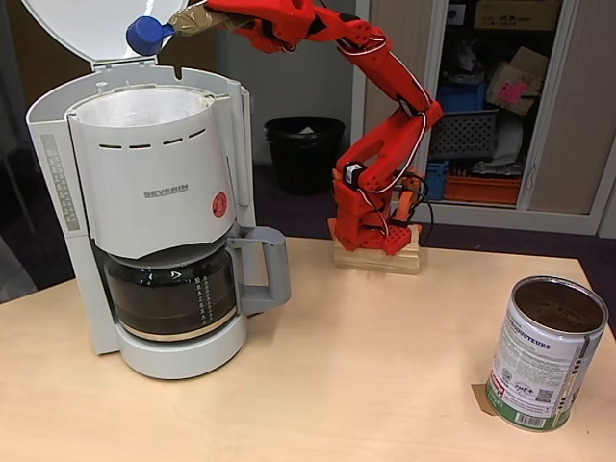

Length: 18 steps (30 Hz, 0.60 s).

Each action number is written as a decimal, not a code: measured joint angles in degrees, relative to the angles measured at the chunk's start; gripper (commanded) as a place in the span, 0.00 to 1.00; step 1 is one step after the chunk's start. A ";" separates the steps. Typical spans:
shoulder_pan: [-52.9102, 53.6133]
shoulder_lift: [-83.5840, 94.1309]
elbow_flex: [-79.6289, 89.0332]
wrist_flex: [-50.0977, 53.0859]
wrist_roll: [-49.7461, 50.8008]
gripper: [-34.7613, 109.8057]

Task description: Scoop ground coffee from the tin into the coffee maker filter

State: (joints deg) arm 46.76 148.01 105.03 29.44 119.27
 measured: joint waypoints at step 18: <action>-7.03 7.56 5.62 -0.18 -51.06 0.24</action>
State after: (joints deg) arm 39.73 155.57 110.65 29.27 68.20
